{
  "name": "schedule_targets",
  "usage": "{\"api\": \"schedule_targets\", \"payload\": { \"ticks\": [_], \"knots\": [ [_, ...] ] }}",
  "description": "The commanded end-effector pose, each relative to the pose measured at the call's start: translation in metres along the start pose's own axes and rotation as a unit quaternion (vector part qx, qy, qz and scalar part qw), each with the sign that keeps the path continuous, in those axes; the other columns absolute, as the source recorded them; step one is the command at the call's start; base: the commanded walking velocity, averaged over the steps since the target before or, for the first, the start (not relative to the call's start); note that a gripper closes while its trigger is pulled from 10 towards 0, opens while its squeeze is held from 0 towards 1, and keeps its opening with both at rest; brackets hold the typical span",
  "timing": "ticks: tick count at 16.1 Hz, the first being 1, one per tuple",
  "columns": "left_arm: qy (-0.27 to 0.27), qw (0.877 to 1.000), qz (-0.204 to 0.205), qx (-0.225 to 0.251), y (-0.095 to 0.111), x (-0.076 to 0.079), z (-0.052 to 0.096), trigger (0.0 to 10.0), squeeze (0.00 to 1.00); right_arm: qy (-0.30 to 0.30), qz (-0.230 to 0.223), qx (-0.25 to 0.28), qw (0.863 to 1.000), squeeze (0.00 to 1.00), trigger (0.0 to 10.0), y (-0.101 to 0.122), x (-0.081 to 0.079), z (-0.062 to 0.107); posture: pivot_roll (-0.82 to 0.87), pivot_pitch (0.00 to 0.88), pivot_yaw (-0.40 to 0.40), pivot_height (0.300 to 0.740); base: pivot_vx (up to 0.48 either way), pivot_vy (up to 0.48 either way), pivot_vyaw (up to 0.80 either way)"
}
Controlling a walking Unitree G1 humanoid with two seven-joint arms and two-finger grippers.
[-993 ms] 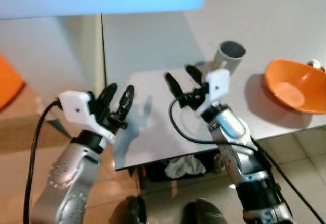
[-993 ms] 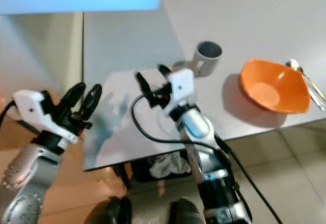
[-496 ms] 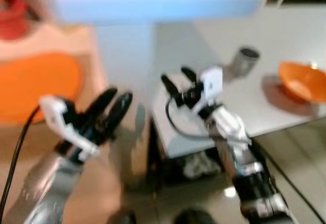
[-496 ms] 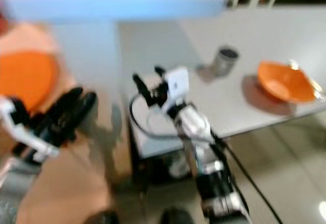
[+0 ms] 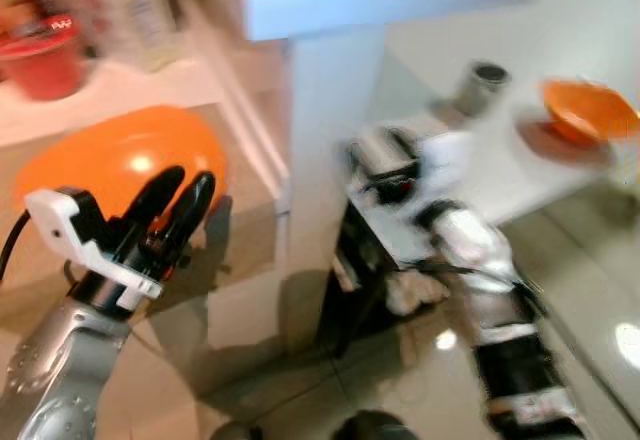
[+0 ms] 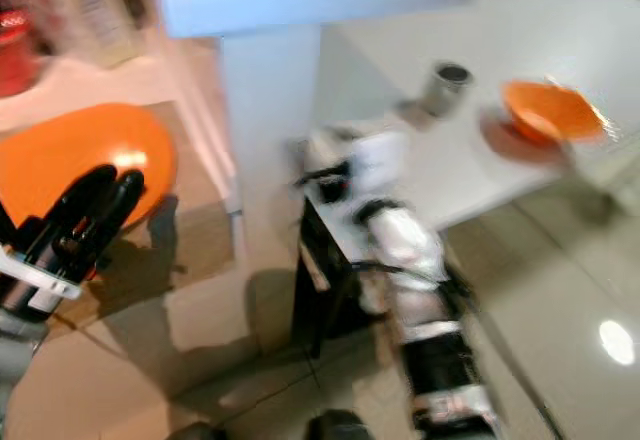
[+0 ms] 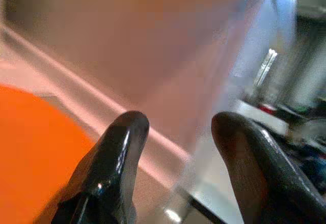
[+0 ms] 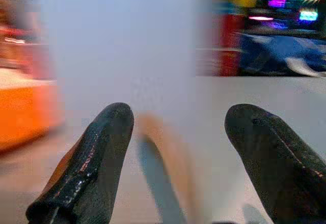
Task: Setting the table
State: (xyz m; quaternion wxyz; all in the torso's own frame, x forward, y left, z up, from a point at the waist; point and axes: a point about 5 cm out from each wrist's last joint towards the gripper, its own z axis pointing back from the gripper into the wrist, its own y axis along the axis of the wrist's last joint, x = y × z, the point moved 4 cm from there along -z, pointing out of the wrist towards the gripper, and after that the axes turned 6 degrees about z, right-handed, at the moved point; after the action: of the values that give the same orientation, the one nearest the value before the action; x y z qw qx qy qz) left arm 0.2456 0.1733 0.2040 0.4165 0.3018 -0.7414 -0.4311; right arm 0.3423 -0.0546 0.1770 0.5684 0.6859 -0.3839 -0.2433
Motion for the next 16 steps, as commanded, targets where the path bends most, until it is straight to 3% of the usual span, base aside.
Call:
{"api": "schedule_targets", "payload": {
  "ticks": [1, 2, 3, 5, 7, 8, 9, 10, 11, 13, 15, 16],
  "knots": [
    [0.014, 1.0, -0.004, -0.001, 0.001, -0.004, 0.003, 10.0, 0.0, 0.006, -0.012, 0.003, 1.0, 0.0, 10.0, 0.002, 0.0, 0.002, -0.04, 0.118, -0.038, 0.74, 0.0, 0.48, 0.0],
    [0.014, 1.0, -0.003, -0.001, -0.001, -0.004, 0.002, 10.0, 0.0, -0.008, -0.031, 0.008, 0.999, 0.0, 10.0, 0.002, 0.002, 0.005, -0.04, 0.118, -0.039, 0.74, 0.0, 0.48, 0.0],
    [0.014, 1.0, -0.002, -0.002, -0.002, -0.003, 0.001, 10.0, 0.0, -0.023, -0.08, 0.018, 0.996, 0.0, 10.0, 0.001, 0.003, 0.008, -0.04, 0.119, -0.037, 0.74, 0.0, 0.48, 0.0],
    [0.012, 1.0, 0.002, -0.003, -0.004, -0.002, -0.001, 10.0, 0.0, 0.013, -0.12, 0.018, 0.992, 0.0, 10.0, -0.003, -0.008, 0.014, -0.04, 0.122, -0.035, 0.74, 0.0, 0.48, 0.0],
    [0.025, 1.0, -0.001, 0.002, -0.004, -0.006, -0.004, 10.0, 0.0, 0.08, -0.105, 0.011, 0.991, 0.0, 10.0, -0.004, -0.025, 0.016, -0.04, 0.121, -0.036, 0.74, 0.0, 0.48, 0.0],
    [0.042, 0.999, -0.007, 0.007, -0.003, -0.01, -0.005, 10.0, 0.0, 0.09, -0.099, 0.018, 0.991, 0.0, 10.0, 0.001, -0.027, 0.013, -0.04, 0.121, -0.035, 0.74, 0.0, 0.48, 0.0],
    [0.089, 0.995, -0.022, 0.023, 0.003, -0.025, -0.006, 10.0, 0.0, 0.087, -0.096, 0.027, 0.991, 0.0, 10.0, 0.008, -0.026, 0.009, -0.04, 0.121, -0.037, 0.74, 0.0, 0.48, 0.0],
    [0.089, 0.995, -0.022, 0.023, 0.003, -0.025, -0.006, 10.0, 0.0, 0.087, -0.096, 0.027, 0.991, 0.0, 10.0, 0.008, -0.026, 0.009, -0.04, 0.121, -0.037, 0.74, 0.0, 0.48, 0.0],
    [0.155, 0.984, -0.079, 0.047, 0.013, -0.042, -0.004, 10.0, 0.0, 0.074, -0.101, 0.052, 0.991, 0.0, 10.0, 0.026, -0.02, -0.001, -0.04, 0.121, -0.037, 0.74, 0.0, 0.0, 0.0],
    [0.162, 0.978, -0.125, 0.05, 0.018, -0.039, -0.004, 10.0, 0.0, 0.069, -0.104, 0.083, 0.989, 0.0, 10.0, 0.047, -0.015, -0.008, -0.04, 0.122, -0.037, 0.74, 0.0, -0.236, 0.0],
    [0.153, 0.979, -0.124, 0.049, 0.016, -0.033, -0.008, 10.0, 0.0, 0.066, -0.102, 0.098, 0.988, 0.0, 10.0, 0.058, -0.011, -0.009, -0.04, 0.124, -0.037, 0.74, 0.0, -0.465, 0.0],
    [0.136, 0.982, -0.124, 0.04, 0.01, -0.025, -0.013, 10.0, 0.0, 0.046, -0.087, 0.099, 0.99, 0.0, 10.0, 0.062, -0.002, -0.011, -0.04, 0.126, -0.039, 0.74, 0.0, -0.465, 0.0]
  ]
}}
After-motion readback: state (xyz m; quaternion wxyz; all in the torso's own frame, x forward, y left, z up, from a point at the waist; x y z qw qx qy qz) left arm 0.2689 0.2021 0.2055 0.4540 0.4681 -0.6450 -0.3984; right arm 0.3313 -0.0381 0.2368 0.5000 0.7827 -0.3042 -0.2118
